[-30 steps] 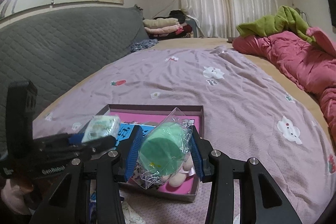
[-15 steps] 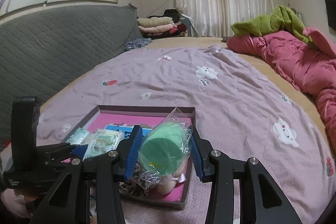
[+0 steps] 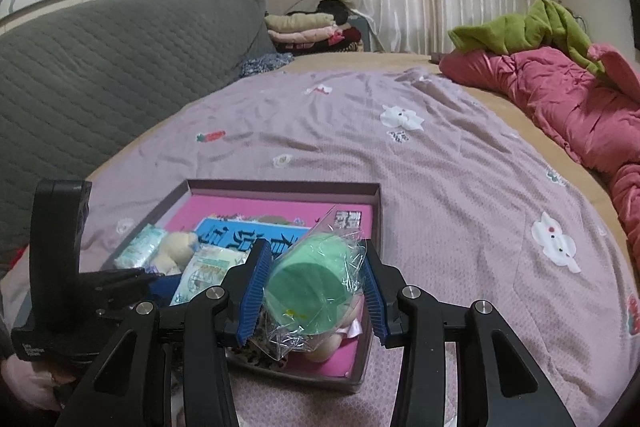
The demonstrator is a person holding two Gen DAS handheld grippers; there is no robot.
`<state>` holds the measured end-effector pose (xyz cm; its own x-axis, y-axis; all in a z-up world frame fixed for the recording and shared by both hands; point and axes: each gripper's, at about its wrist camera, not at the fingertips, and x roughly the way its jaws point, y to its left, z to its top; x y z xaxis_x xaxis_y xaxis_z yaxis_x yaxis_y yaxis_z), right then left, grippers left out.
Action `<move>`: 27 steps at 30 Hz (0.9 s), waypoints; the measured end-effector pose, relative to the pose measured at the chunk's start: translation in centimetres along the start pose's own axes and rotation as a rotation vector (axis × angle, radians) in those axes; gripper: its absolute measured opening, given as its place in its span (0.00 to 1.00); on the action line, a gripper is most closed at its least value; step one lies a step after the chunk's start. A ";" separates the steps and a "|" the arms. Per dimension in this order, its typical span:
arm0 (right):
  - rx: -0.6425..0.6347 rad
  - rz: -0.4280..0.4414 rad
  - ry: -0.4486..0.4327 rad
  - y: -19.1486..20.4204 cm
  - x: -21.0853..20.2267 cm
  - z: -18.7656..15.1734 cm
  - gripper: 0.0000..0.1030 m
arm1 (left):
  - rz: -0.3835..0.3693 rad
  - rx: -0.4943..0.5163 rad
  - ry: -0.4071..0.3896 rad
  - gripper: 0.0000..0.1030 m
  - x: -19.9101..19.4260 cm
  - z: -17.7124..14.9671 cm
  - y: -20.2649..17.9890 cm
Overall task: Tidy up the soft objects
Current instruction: 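Lower the wipes pack beside the cream bear with left tool while right tool lowers the sponge by the scrunchie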
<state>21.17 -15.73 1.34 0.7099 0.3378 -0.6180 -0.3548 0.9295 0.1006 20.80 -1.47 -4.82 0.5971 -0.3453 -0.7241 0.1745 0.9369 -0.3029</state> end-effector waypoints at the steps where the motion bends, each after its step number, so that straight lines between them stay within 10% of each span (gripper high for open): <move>1: -0.002 -0.001 0.010 0.0 0.2 -0.1 0.44 | 0.002 -0.001 0.001 0.48 0.0 0.0 0.1; 27: -0.086 -0.050 0.099 1.2 3.3 -2.3 0.44 | 0.043 -0.001 0.040 0.49 0.2 -0.2 0.6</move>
<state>21.66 -13.81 -2.33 0.6663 0.2710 -0.6947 -0.3740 0.9274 0.0032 20.89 -0.97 -5.24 0.5724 -0.3064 -0.7606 0.1482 0.9509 -0.2716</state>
